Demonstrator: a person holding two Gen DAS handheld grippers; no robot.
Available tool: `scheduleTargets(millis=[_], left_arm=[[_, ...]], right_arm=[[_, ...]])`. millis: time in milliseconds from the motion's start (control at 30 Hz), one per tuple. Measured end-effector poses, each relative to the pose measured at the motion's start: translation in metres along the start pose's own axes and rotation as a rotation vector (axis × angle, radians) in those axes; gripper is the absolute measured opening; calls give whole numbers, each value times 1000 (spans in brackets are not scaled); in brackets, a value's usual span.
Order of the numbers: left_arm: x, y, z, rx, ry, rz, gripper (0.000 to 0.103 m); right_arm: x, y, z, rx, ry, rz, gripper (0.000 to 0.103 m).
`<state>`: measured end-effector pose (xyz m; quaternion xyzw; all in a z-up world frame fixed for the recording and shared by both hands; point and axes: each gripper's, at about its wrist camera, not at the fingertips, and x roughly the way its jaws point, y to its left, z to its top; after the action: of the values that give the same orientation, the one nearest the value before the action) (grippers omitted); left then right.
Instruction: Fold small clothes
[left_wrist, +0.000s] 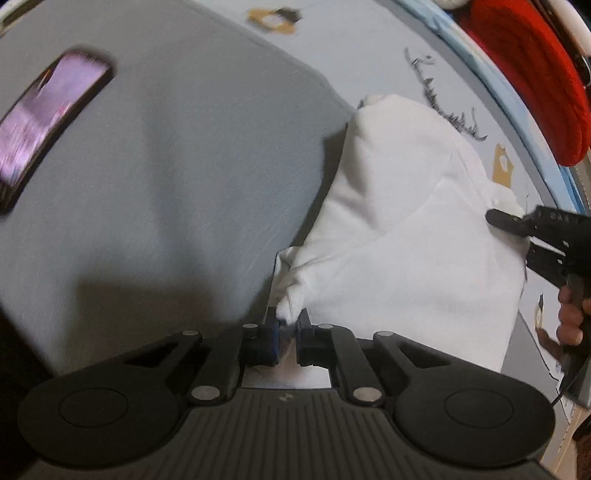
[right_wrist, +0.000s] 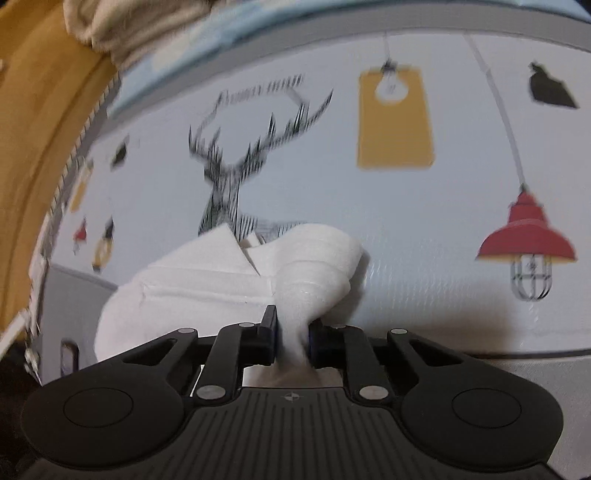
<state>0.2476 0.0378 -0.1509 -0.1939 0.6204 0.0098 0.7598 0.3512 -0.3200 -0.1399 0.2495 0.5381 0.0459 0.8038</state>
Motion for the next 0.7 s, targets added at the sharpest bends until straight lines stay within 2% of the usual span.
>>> scheduleTargets(millis=[100,200,300,400,500,567,700], left_arm=[[11,-41,47,162,-9,10,8],[40,-99,101,329,1,27,8],[77,-178,149,522,-32,74,8],[107,-252,174,700,-82,143,8],[126,-309,186,801,-132,173,8],[132,-328,188,829,-137,168,8],[137,-330,193,844,-143,156,8]], right_arm=[[-20,-25,11,80,-132,2,16],[-41,-68,12,234,-286,-22,16],[-57,-119,-10,440,-431,-3,16],[-57,-151,-43,623,-512,73,16],[-52,-163,-78,720,-561,152,16],[-50,-162,-97,733,-594,186,16],[-49,-156,-113,720,-625,217,16]])
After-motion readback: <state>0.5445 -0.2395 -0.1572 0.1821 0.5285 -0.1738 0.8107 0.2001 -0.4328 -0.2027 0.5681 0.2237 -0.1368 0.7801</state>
